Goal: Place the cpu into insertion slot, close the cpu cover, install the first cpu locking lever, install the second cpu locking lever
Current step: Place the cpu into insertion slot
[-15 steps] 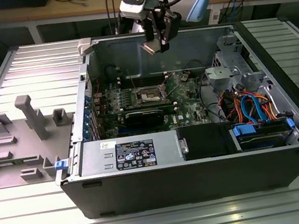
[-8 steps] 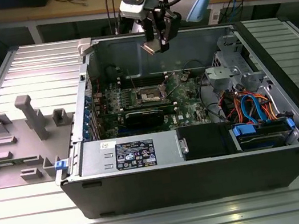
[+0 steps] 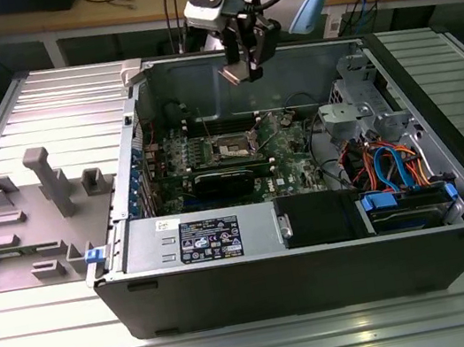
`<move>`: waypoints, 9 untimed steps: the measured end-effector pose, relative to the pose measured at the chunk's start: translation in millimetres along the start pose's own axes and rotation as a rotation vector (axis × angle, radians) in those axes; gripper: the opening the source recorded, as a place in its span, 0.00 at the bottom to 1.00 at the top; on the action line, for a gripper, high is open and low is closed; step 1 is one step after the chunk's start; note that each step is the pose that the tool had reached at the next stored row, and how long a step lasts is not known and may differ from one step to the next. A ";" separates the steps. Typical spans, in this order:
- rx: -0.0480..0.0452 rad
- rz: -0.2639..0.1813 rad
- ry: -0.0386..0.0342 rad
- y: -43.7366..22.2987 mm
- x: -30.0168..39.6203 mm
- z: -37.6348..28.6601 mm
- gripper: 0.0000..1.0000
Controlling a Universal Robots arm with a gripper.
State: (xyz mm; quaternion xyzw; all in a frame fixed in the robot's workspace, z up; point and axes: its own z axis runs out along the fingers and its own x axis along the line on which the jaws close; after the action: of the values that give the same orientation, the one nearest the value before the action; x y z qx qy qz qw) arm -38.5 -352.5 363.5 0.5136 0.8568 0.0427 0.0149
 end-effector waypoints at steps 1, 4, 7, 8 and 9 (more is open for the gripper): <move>-0.0002 0.019 -0.0018 0.0 0.0 0.4 0.54; -0.0011 0.081 -0.0084 -0.2 -0.1 3.5 0.54; -0.0014 0.114 -0.0124 -0.4 -0.1 5.3 0.54; -0.0015 0.122 -0.0133 -0.4 -0.1 5.9 0.54; -0.0015 0.130 -0.0143 -0.4 0.0 6.5 0.54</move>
State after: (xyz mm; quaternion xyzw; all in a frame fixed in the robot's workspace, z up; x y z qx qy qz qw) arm -38.4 -352.3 357.0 0.5684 0.8215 0.0405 0.0186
